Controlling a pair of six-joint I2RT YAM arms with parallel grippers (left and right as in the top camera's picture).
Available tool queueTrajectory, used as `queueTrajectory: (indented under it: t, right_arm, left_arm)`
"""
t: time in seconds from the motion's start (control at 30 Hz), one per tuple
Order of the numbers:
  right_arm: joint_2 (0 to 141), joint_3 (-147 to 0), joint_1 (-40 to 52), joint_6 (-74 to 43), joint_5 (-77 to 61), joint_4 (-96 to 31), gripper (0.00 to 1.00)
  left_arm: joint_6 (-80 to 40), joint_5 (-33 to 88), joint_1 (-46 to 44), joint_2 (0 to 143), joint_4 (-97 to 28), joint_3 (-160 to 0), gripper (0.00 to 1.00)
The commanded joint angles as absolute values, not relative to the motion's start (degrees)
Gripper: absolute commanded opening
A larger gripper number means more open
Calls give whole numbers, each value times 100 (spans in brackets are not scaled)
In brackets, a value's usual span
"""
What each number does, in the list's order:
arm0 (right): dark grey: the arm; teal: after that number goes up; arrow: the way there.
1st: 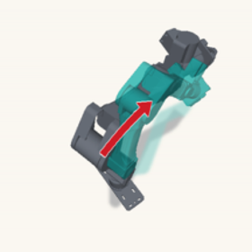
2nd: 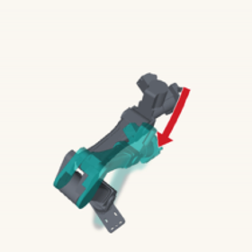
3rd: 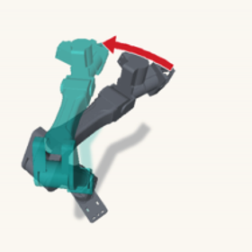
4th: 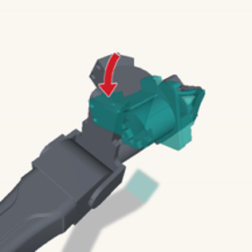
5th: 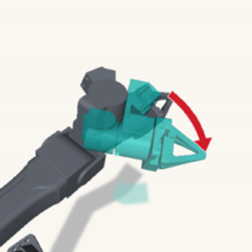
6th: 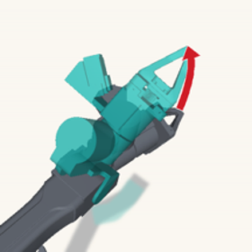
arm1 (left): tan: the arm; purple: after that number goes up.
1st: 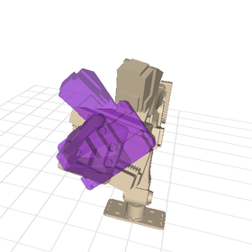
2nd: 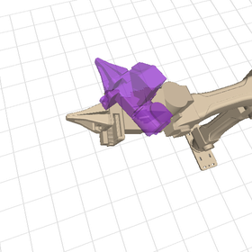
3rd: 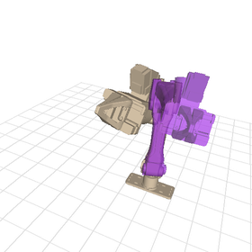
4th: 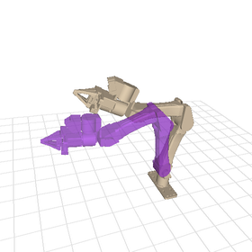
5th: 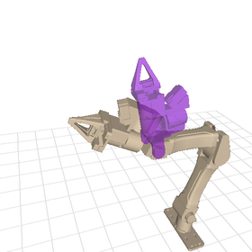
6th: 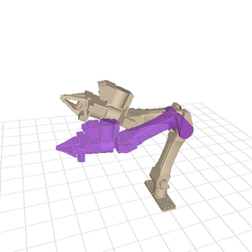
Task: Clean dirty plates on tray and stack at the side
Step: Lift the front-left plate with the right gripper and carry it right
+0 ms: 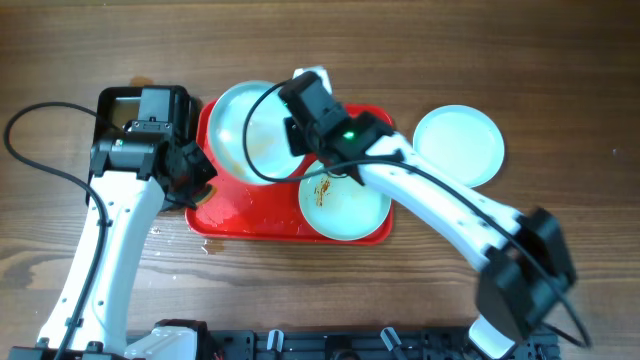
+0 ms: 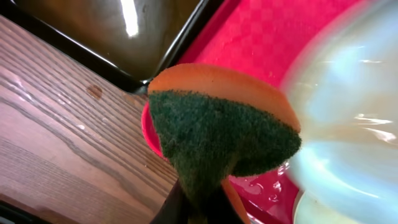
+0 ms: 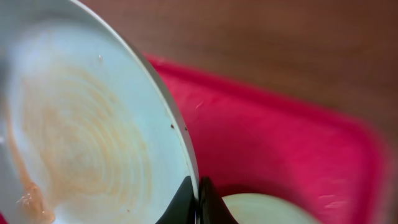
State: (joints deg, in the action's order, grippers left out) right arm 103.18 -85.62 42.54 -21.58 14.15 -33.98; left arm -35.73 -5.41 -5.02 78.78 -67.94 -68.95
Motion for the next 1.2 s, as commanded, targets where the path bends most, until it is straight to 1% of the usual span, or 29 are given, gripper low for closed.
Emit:
queueTrajectory:
  t: [0.0,0.1,0.2,0.27,0.3,0.4,0.47,0.53,0.6,0.7,0.87,0.93,1.07,1.1,1.13,1.17]
  right_arm:
    - [9990,-8670,4268,-1035,3267,-3564,4]
    - [9988,-8670,4386,-346,3972,-3573,4]
    - [9990,-8667,4497,-60,4698,-3336,4]
    - [9990,-8667,4560,370,5181,-2877,4]
    - [9990,-8667,4593,784,5299,-2547,4]
    - [9990,-8667,4595,1743,5393,-2091,4]
    - [9990,-8667,4595,2034,6045,-1806,4]
    - [9990,-8667,4622,2711,6580,-1358,4]
    - [9990,-8667,4644,3367,6810,-980,4]
    - [9990,-8667,4654,3754,7039,-753,4]
    - [9990,-8667,4654,3723,7269,-779,4]
    - [9990,-8661,4654,3468,7240,-982,4]
    - [9990,-8656,4460,2099,6674,-2097,4]
    - [9990,-8656,4327,1573,6556,-2462,4]
    - [9983,-8656,4112,707,6399,-3009,5]
    - [9963,-8656,3964,215,6239,-3361,4]
  left_arm:
    - [-3385,-325,-475,7854,-6794,-6702,4]
    - [-3374,-325,-475,7854,-6665,-6453,4]
    - [-3367,-307,-475,7854,-6431,-6206,4]
    - [-3365,-69,-475,7854,-6143,-5992,4]
    - [-3341,128,-475,7854,-5961,-5894,4]
    - [-3326,438,-475,7854,-5577,-5686,4]
    - [-3323,451,-475,7854,-5426,-5583,4]
    - [-3326,451,-475,7854,-5325,-5537,4]
    - [-3326,471,-475,7854,-5288,-5535,4]
    - [-3326,471,-475,7854,-5288,-5535,4]
    - [-3326,471,-475,7854,-5284,-5535,4]
    - [-3326,471,-475,7854,-5284,-5535,4]
    - [-3326,473,-475,7854,-5269,-5535,4]
    - [-3326,473,-475,7854,-5271,-5535,4]
    - [-3323,471,-475,7854,-5288,-5535,4]
    - [-3323,471,-475,7854,-5299,-5535,4]
